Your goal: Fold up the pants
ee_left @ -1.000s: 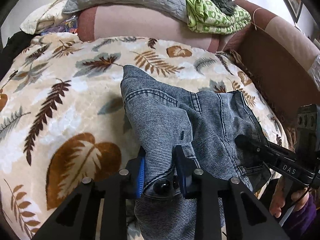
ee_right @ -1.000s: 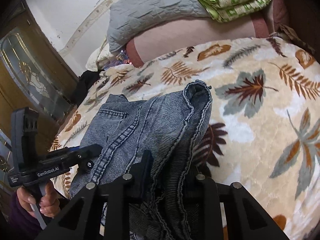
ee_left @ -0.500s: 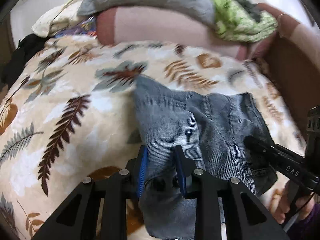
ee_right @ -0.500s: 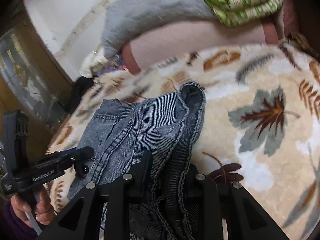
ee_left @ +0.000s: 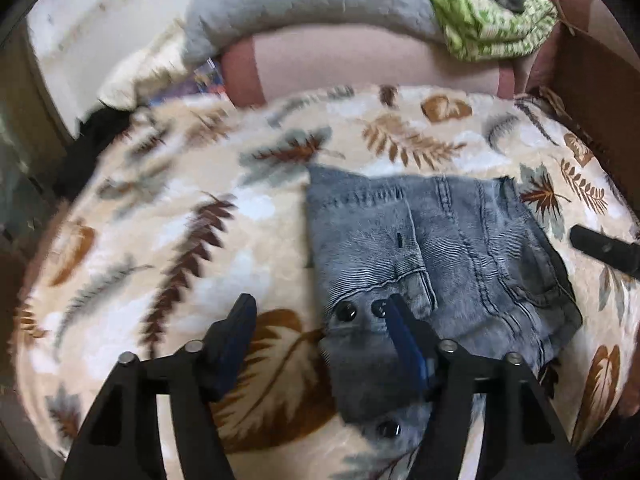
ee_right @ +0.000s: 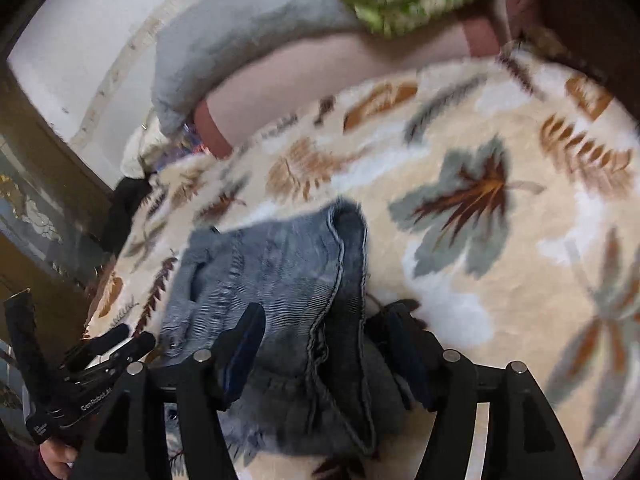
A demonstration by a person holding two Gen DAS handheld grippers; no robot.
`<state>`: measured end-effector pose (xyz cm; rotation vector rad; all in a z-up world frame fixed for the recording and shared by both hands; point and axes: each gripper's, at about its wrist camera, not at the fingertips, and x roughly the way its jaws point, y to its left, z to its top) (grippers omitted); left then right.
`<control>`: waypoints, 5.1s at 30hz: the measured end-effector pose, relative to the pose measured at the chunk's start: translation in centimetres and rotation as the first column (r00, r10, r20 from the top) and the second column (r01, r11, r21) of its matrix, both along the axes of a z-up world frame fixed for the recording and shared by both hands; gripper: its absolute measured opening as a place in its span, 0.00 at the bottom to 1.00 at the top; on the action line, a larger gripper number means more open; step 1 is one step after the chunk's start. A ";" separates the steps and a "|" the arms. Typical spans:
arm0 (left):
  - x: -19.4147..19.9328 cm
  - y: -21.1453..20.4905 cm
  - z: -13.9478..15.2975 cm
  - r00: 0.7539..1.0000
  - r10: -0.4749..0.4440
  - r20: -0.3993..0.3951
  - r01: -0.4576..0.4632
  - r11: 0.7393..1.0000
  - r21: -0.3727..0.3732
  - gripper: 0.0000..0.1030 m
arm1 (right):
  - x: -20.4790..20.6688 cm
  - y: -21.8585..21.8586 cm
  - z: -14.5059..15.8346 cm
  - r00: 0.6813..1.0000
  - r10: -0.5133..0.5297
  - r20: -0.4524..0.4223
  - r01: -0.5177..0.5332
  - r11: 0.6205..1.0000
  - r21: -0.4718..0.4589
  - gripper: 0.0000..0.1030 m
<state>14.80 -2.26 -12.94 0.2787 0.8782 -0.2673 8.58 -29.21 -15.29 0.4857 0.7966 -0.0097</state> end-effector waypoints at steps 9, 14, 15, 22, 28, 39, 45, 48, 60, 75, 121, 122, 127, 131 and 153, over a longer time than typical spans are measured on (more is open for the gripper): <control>-9.0 0.8 6.2 0.950 0.050 0.310 -0.061 0.998 0.028 0.83 | -10.8 2.0 5.7 0.968 -0.009 0.252 0.054 0.984 -0.172 0.75; -11.1 0.5 8.6 0.938 0.093 0.333 -0.102 0.995 0.009 0.84 | -14.6 3.2 7.9 0.937 -0.006 0.350 0.106 0.957 -0.269 0.81; -11.4 0.5 9.0 0.935 0.110 0.336 -0.120 0.993 0.010 0.84 | -15.2 3.5 8.4 0.931 -0.004 0.364 0.115 0.952 -0.284 0.81; -12.9 1.4 11.0 0.926 0.173 0.336 -0.180 0.984 -0.012 0.84 | -17.5 4.5 10.9 0.898 -0.023 0.440 0.181 0.930 -0.320 0.93; -14.0 2.9 12.5 0.914 0.221 0.339 -0.214 0.975 -0.058 0.84 | -18.1 5.4 12.9 0.891 -0.036 0.453 0.195 0.931 -0.309 0.96; -14.8 3.9 13.5 0.913 0.229 0.338 -0.208 0.973 -0.096 0.84 | -18.2 7.1 13.3 0.895 0.008 0.445 0.154 0.932 -0.327 0.96; -15.0 3.6 13.7 0.922 0.209 0.327 -0.185 0.977 -0.101 0.84 | -18.0 7.5 12.9 0.903 0.024 0.428 0.132 0.934 -0.331 0.96; -15.2 3.5 13.8 0.925 0.201 0.323 -0.176 0.979 -0.103 0.84 | -17.7 7.7 12.7 0.908 0.033 0.418 0.120 0.935 -0.334 0.96; -15.6 3.6 13.9 0.925 0.197 0.326 -0.173 0.979 -0.104 0.84 | -17.5 7.8 12.2 0.915 0.037 0.402 0.108 0.937 -0.332 0.96; -15.5 4.1 13.6 0.929 0.207 0.307 -0.177 0.976 -0.125 0.84 | -17.3 8.5 12.1 0.918 0.057 0.393 0.090 0.934 -0.345 0.96; -16.5 5.2 14.6 0.926 0.204 0.317 -0.158 0.974 -0.164 0.84 | -18.1 11.0 14.2 0.894 0.110 0.435 0.074 0.920 -0.385 0.96; -16.5 5.2 14.6 0.926 0.205 0.317 -0.159 0.973 -0.165 0.84 | -18.1 11.0 14.3 0.893 0.112 0.435 0.073 0.920 -0.386 0.96; -16.7 5.3 14.8 0.926 0.202 0.319 -0.154 0.974 -0.169 0.84 | -18.1 11.3 14.6 0.891 0.115 0.439 0.072 0.919 -0.388 0.96; -16.8 5.5 15.1 0.925 0.203 0.321 -0.154 0.973 -0.173 0.84 | -18.1 11.4 14.8 0.889 0.116 0.443 0.074 0.918 -0.390 0.96; -16.6 6.2 15.0 0.931 0.199 0.306 -0.143 0.970 -0.195 0.84 | -17.3 12.2 14.3 0.897 0.137 0.420 0.048 0.915 -0.401 0.96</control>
